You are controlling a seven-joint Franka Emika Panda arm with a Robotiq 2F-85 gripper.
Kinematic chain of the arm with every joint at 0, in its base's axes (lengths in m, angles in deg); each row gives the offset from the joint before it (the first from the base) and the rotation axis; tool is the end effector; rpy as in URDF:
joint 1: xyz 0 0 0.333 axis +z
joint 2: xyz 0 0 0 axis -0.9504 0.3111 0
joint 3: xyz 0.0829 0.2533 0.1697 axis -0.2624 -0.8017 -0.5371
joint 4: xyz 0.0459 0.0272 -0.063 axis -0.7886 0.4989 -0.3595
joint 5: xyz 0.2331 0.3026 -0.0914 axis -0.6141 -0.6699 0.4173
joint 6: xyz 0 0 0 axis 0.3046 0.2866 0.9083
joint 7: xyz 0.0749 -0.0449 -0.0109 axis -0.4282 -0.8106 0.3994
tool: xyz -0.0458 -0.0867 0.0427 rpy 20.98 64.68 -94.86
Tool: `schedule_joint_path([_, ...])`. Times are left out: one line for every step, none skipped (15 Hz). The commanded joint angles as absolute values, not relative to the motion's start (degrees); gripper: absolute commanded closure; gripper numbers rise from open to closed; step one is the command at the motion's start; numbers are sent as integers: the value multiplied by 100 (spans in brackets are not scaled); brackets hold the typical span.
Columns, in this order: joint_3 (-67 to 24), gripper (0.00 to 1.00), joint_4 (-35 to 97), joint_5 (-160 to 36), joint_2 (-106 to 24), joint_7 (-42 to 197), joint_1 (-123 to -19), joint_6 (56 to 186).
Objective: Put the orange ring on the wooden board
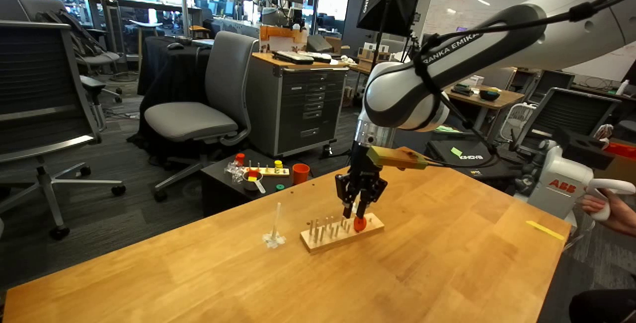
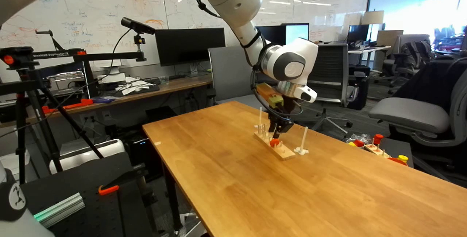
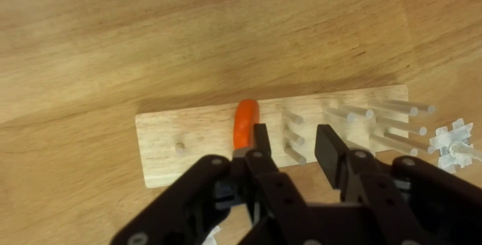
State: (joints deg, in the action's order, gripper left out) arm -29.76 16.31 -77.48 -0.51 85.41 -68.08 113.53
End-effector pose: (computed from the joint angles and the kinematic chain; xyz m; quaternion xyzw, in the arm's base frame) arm 0.7061 0.0998 0.1069 -0.9828 0.1256 0.0896 0.1020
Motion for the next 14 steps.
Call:
schedule_joint_path([-3064, 86, 1741, -7857, -133, 8387, -6890, 11315])
schedule_joint_path([-3069, 86, 1750, -7862, -127, 8379, -6893, 11318])
schedule_joint_path([-3071, 86, 1759, -7865, -119, 8374, -6893, 11319])
schedule_joint_path([-3072, 86, 1769, -7870, -110, 8373, -6894, 11321])
schedule_joint_path([-3071, 86, 1774, -7870, -104, 8375, -6892, 11317])
schedule_joint_path([-3069, 86, 1781, -7869, -105, 8379, -6888, 11317])
schedule_joint_path([-3065, 86, 1790, -7865, -113, 8383, -6883, 11320])
schedule_joint_path([-3057, 86, 1803, -7858, -125, 8389, -6879, 11324])
schedule_joint_path([-3057, 86, 1810, -7861, -132, 8387, -6883, 11322])
schedule_joint_path([-3053, 86, 1818, -7862, -141, 8392, -6887, 11322])
schedule_joint_path([-3051, 86, 1827, -7867, -153, 8396, -6894, 11323])
schedule_joint_path([-3050, 86, 1829, -7866, -158, 8394, -6897, 11320])
schedule_joint_path([-3049, 86, 1833, -7868, -168, 8393, -6903, 11317])
schedule_joint_path([-3049, 86, 1850, -7871, -183, 8391, -6908, 11325])
